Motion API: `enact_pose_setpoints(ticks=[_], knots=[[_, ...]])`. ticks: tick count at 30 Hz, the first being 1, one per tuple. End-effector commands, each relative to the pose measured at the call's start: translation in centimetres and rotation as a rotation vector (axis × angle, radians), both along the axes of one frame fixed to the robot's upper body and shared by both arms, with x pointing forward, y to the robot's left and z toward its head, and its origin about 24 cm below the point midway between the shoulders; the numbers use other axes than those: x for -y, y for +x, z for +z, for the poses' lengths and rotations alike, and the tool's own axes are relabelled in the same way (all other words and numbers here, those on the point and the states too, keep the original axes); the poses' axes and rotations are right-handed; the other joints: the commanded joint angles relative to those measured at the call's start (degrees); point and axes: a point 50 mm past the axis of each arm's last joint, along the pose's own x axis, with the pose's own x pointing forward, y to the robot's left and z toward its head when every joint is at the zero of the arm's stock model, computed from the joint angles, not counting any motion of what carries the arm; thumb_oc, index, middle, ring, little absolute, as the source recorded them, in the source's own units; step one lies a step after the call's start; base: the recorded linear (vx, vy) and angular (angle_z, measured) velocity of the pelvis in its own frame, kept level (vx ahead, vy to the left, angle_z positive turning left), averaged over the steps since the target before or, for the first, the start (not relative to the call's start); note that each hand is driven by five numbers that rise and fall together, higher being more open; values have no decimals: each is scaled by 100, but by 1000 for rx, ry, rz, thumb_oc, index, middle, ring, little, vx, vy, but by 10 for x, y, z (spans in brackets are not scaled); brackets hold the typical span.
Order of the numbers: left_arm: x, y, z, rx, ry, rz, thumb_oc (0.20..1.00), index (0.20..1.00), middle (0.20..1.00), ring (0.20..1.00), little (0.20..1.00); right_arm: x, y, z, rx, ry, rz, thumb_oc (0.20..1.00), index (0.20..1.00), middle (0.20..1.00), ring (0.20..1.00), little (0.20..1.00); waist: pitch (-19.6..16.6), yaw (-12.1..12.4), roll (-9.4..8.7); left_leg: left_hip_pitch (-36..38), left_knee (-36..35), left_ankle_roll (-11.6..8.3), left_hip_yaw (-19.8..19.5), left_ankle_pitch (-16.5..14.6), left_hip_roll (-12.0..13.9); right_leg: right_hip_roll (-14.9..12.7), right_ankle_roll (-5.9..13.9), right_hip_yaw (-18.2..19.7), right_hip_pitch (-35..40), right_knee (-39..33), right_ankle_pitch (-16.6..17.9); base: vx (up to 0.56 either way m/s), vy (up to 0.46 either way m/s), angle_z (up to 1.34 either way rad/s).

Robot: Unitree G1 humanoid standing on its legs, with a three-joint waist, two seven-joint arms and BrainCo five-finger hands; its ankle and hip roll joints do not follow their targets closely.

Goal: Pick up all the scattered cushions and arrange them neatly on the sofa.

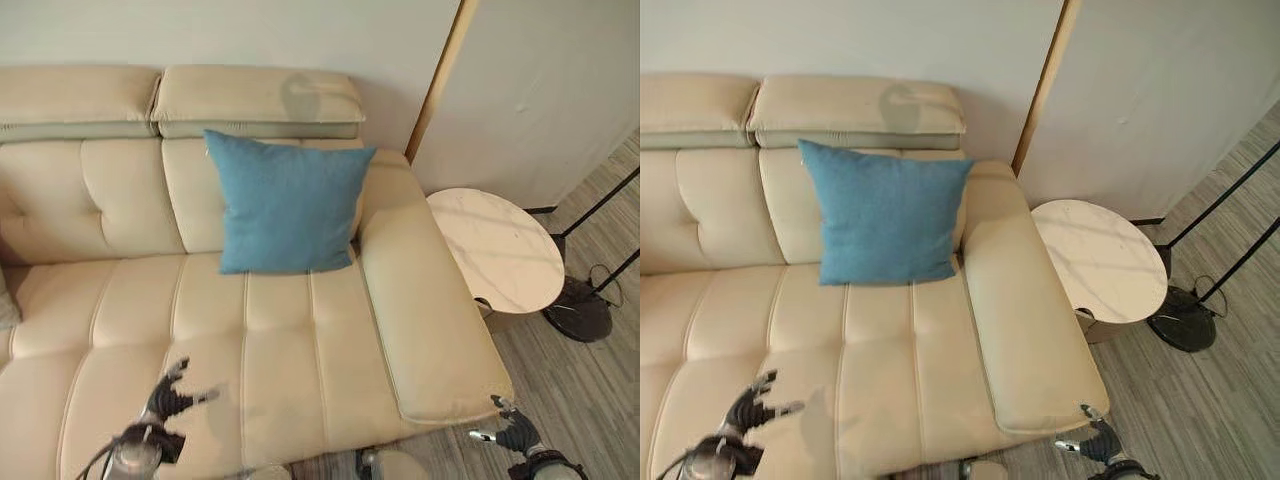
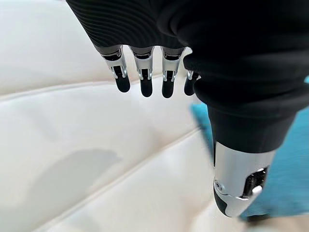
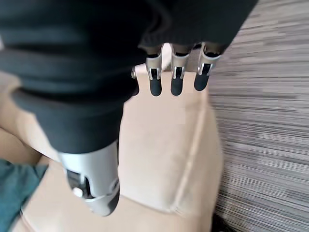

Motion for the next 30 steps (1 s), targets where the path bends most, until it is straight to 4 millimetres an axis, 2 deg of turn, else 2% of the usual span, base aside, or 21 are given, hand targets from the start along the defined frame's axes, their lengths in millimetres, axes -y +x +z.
enact_pose_setpoints(ticks=[1, 2, 3, 4, 5, 6, 7, 9, 10, 12, 13, 14, 16, 20, 30], knots=[[-14, 7, 15, 53, 105, 14, 1000, 1000, 1000, 1000, 1000, 7, 24, 19, 152, -18, -76, 1000, 1000, 1000, 1000, 1000, 43, 196, -195, -287, -61, -623, -563, -213, -404, 77, -242, 179, 1332, -1293, -63, -402, -208, -9], [-13, 6, 11, 54, 86, 38, 1000, 1000, 1000, 1000, 1000, 10, 18, 16, 139, -24, -113, 1000, 1000, 1000, 1000, 1000, -28, 223, -227, -585, -50, -733, -531, 37, -358, 309, -441, 328, 1536, -2054, -370, -329, -182, 0], [-12, 6, 11, 54, 86, 38, 1000, 1000, 1000, 1000, 1000, 11, 18, 16, 139, -24, -113, 1000, 1000, 1000, 1000, 1000, -29, 225, -226, -583, -51, -737, -530, 36, -355, 311, -445, 329, 1552, -2086, -355, -345, -209, -28], [-11, 5, 10, 55, 70, 42, 1000, 1000, 1000, 1000, 1000, 17, 13, 17, 134, -45, -125, 1000, 1000, 1000, 1000, 1000, 14, 242, -212, -881, 29, -842, -524, 213, -285, 434, -587, 400, 1640, -2726, -463, -403, -195, -42], [-11, 10, 12, 75, 62, 55, 1000, 1000, 1000, 1000, 1000, 24, 17, 20, 137, -65, -131, 1000, 1000, 1000, 1000, 1000, 141, 220, -128, -1119, 99, -1061, -650, 468, -224, 500, -632, 418, 1495, -2855, -310, -409, -194, -31], [-11, 11, 12, 76, 62, 55, 1000, 1000, 1000, 1000, 1000, 24, 17, 20, 138, -65, -131, 1000, 1000, 1000, 1000, 1000, 140, 213, -120, -1135, 104, -1065, -660, 471, -218, 508, -635, 411, 1486, -2857, -303, -479, -100, 1], [-8, 13, 13, 98, 35, 71, 1000, 1000, 1000, 1000, 1000, 28, 26, 26, 149, -94, -105, 1000, 1000, 1000, 1000, 1000, 277, 227, -138, -1267, 419, -1036, -1129, 261, -373, 435, -621, 356, 1343, -2931, -130, -483, -55, 5], [-5, 18, 16, 127, 21, 61, 1000, 1000, 1000, 1000, 1000, 28, 26, 29, 153, -104, -72, 1000, 1000, 1000, 1000, 1000, 285, 65, -381, -922, 1376, -818, -1200, -686, -454, 105, -574, 226, 1093, -2945, 229, -470, -43, 3], [-5, 18, 16, 127, 22, 61, 1000, 1000, 1000, 1000, 1000, 28, 27, 29, 154, -104, -72, 1000, 1000, 1000, 1000, 1000, 279, 63, -378, -940, 1379, -818, -1203, -675, -452, 108, -575, 223, 1080, -2948, 241, -164, -1, 26], [0, 18, 13, 121, 6, 53, 1000, 1000, 1000, 1000, 1000, 28, 25, 27, 137, -104, -57, 1000, 1000, 1000, 1000, 1000, 208, -13, -372, -390, 1284, -815, -1100, -992, -354, 78, -557, 160, 1058, -2997, 270, -31, 72, 29], [6, 17, 7, 95, -14, 33, 1000, 1000, 1000, 1000, 1000, 29, 19, 22, 98, -109, -50, 1000, 1000, 1000, 1000, 1000, 8, -131, -203, 84, 752, -852, -884, -880, -235, 162, -521, 18, 1071, -3074, 249, 41, 110, 30], [6, 17, 6, 95, -14, 33, 1000, 1000, 1000, 1000, 1000, 29, 19, 22, 98, -109, -49, 1000, 1000, 1000, 1000, 1000, 12, -125, -200, 113, 711, -853, -877, -862, -234, 164, -522, 23, 1081, -3078, 250, 67, 116, 34], [9, 16, 3, 78, -24, 28, 1000, 1000, 1000, 1000, 1000, 29, 18, 19, 73, -112, -47, 1000, 1000, 1000, 1000, 1000, -135, -169, -154, 327, 192, -866, -860, -739, -271, 171, -481, -1, 1148, -3137, 298, 37, 81, 47], [7, 13, 2, 64, -19, 22, 1000, 1000, 1000, 1000, 1000, 26, 17, 14, 47, -101, -37, 1000, 1000, 1000, 1000, 1000, -199, -144, -128, 577, -27, -822, -878, -754, -330, 158, -457, -9, 1306, -3145, 292, 24, 73, 18], [-2, 10, 4, 62, -5, 57, 1000, 1000, 1000, 1000, 1000, 22, 15, 10, 34, -70, -51, 1000, 1000, 1000, 1000, 1000, -304, -97, -185, 806, -61, -777, -846, -826, -350, 123, -423, 23, 1501, -3107, 257, 8, 19, -4]])
